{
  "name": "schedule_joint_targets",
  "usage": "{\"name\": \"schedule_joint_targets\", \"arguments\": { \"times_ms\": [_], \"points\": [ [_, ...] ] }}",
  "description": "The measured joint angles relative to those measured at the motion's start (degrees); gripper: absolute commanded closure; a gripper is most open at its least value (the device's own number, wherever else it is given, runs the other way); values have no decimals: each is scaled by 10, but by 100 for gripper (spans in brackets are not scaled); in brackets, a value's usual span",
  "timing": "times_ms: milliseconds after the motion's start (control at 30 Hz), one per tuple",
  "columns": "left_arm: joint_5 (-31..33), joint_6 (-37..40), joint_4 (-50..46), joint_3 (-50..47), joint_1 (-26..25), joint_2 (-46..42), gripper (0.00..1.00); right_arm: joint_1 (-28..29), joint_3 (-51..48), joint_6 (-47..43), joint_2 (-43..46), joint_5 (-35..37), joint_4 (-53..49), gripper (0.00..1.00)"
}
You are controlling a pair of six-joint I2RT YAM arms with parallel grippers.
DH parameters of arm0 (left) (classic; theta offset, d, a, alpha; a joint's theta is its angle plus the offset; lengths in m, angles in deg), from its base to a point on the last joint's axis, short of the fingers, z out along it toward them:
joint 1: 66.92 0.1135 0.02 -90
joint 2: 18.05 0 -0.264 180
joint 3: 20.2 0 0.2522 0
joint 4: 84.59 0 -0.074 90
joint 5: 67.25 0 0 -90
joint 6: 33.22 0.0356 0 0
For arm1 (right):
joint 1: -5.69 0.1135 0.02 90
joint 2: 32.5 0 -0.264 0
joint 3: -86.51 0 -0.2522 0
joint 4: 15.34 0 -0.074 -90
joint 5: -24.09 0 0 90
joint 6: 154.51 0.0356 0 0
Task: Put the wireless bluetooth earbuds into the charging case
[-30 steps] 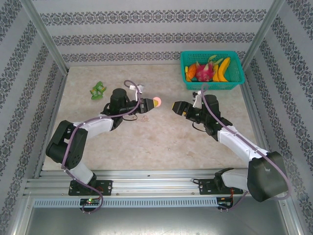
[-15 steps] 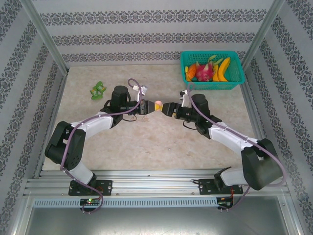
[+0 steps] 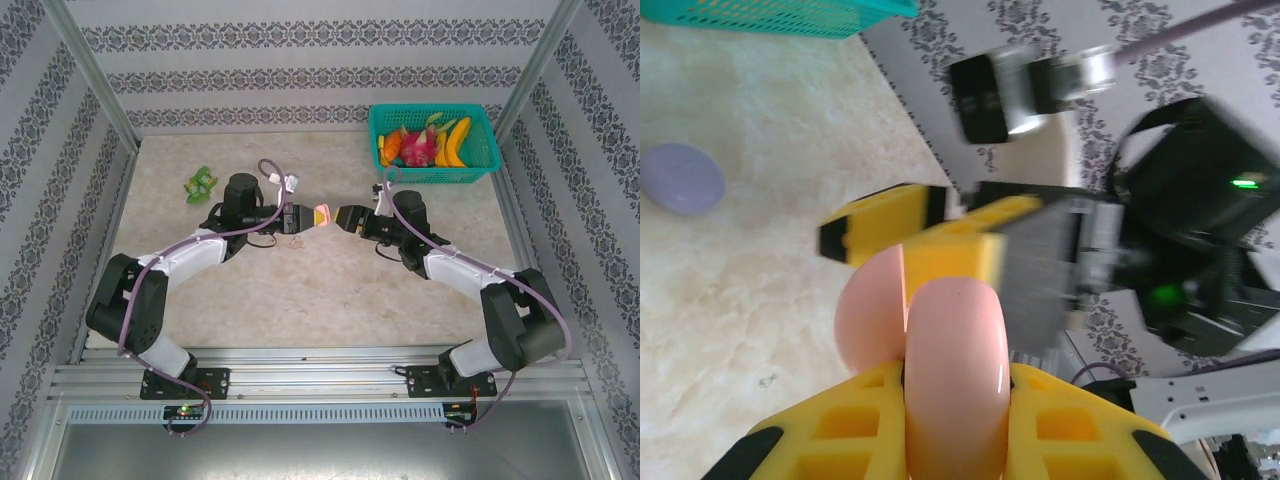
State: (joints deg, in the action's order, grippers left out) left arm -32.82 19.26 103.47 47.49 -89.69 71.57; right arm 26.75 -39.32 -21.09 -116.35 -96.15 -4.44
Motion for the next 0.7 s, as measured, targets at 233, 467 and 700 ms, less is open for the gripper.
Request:
{"name": "schedule_joint_targets", "arguments": {
  "times_ms": [233,467,700],
  "points": [
    [-6,3,0,9,0,-15,90,-11,-23,18,-1,3,0,33],
    [-10,0,6,9,0,-9,90,-11,-24,18,72,-35,1,36],
    [-14,-19,35,9,0,13,90,-10,-19,18,82,-73,2,42]
  ]
}}
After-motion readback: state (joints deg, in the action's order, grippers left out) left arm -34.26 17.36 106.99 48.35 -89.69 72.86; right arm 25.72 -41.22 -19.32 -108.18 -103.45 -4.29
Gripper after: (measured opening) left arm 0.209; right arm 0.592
